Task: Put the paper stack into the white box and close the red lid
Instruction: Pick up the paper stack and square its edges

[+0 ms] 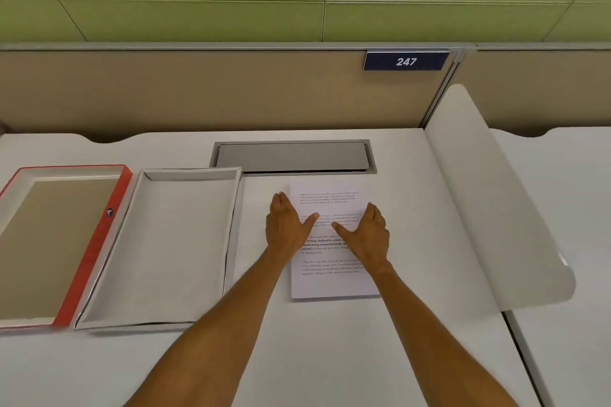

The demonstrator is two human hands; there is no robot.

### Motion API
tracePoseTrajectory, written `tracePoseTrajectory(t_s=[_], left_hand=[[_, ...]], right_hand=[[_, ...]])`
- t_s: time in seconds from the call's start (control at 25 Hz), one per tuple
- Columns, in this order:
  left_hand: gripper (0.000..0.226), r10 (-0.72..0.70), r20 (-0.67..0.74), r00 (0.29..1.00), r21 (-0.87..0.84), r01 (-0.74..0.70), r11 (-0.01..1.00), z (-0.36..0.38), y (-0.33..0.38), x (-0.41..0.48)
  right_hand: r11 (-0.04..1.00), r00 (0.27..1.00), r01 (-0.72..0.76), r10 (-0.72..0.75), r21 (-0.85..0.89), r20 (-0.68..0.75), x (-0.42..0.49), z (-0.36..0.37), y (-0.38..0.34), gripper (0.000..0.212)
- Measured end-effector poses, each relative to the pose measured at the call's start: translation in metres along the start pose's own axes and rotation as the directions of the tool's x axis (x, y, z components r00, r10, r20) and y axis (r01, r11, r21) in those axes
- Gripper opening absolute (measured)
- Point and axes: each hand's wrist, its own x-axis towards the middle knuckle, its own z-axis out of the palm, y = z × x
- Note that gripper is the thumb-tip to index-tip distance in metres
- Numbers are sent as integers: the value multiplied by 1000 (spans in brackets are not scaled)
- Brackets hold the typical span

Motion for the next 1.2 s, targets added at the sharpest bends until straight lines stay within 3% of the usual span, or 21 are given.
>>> tracePoseTrajectory(t_s=[0.08, 0.32, 0.6, 0.88, 1.04, 1.2], left_hand=[[108, -88, 1, 996, -1, 88, 996, 2, 1, 3], [107, -344, 174, 923, -147, 370, 917, 4, 5, 13], [95, -394, 242, 887, 36, 398, 917, 4, 21, 20], [82, -355, 278, 893, -83, 390, 917, 2, 18, 17], [69, -331, 303, 894, -157, 389, 908, 4, 13, 17], [76, -362, 287, 887, -163, 418, 894, 7, 15, 14]], right_hand=[[996, 996, -85, 85, 9, -1, 3, 0, 0, 108], [952, 948, -308, 306, 3, 88, 19, 1, 4, 106], [926, 918, -376, 367, 34, 149, 28, -2, 2, 93], [921, 902, -389, 387, -24, 191, 32, -11, -2, 96], [918, 896, -397, 384, 17, 223, 34, -13, -4, 88], [925, 904, -377, 356, 51, 237, 32, -13, -5, 81]])
